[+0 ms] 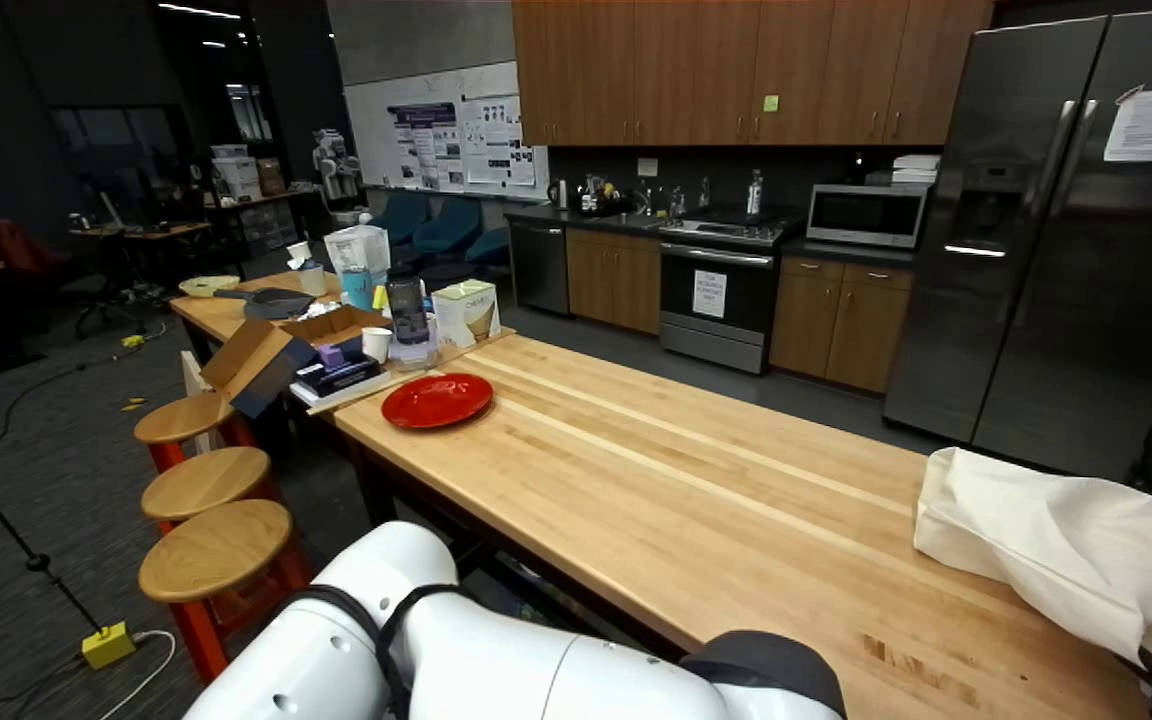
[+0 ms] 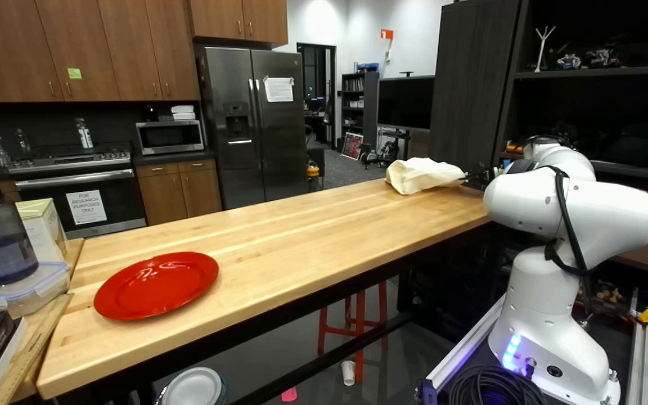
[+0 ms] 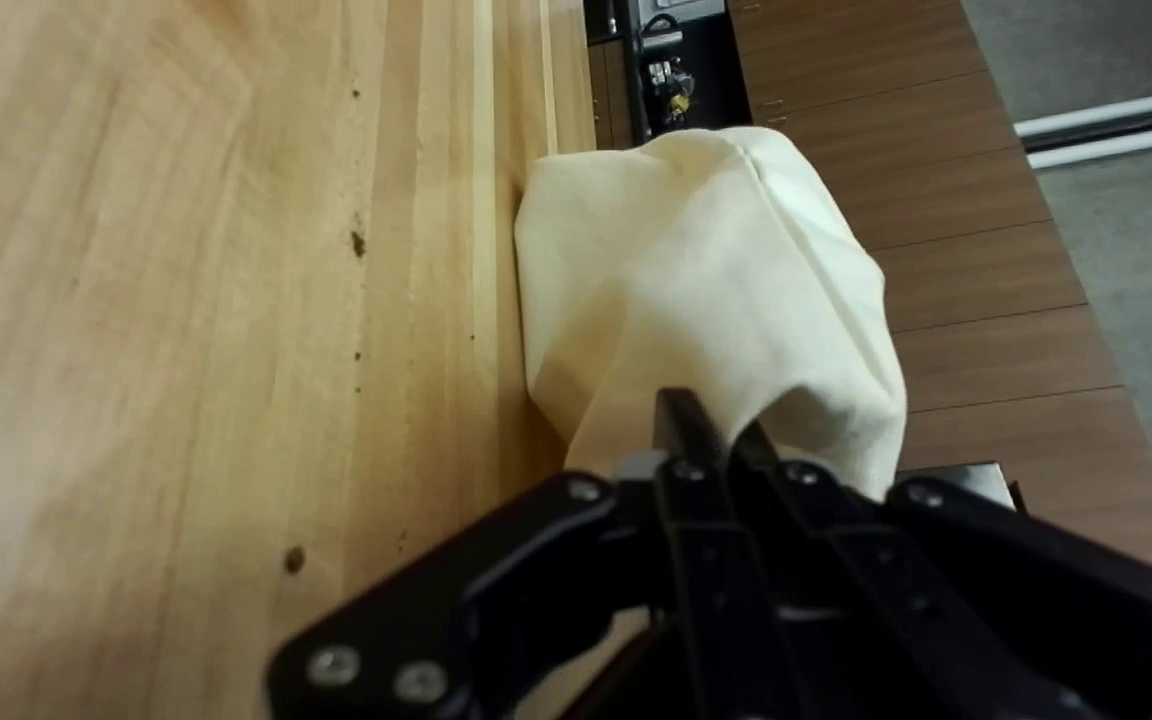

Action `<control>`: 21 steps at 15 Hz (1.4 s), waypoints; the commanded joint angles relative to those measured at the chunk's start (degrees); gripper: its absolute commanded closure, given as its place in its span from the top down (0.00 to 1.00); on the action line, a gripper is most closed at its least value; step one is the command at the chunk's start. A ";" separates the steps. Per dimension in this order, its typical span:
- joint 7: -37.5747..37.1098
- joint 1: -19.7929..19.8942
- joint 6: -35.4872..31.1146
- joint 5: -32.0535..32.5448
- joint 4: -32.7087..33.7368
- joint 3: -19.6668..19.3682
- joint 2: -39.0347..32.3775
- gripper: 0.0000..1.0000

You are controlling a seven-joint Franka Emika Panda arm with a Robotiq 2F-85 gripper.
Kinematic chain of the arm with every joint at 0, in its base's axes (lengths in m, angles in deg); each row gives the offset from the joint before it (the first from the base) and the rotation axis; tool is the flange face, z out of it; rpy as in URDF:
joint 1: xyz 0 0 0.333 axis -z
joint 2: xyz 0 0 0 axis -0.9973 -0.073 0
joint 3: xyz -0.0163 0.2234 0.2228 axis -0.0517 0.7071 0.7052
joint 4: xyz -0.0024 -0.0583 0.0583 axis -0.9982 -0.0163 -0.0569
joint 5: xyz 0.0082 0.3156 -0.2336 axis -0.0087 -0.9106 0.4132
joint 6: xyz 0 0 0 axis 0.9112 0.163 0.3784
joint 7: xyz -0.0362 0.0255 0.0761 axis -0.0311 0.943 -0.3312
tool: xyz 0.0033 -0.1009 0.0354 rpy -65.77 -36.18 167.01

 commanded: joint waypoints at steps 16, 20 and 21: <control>-13.04 3.39 8.41 -1.82 -2.87 -1.37 3.16 1.00; -16.83 2.53 7.96 -2.35 -0.42 -1.11 1.35 1.00; -18.79 2.26 8.20 -2.43 0.11 -1.13 1.41 1.00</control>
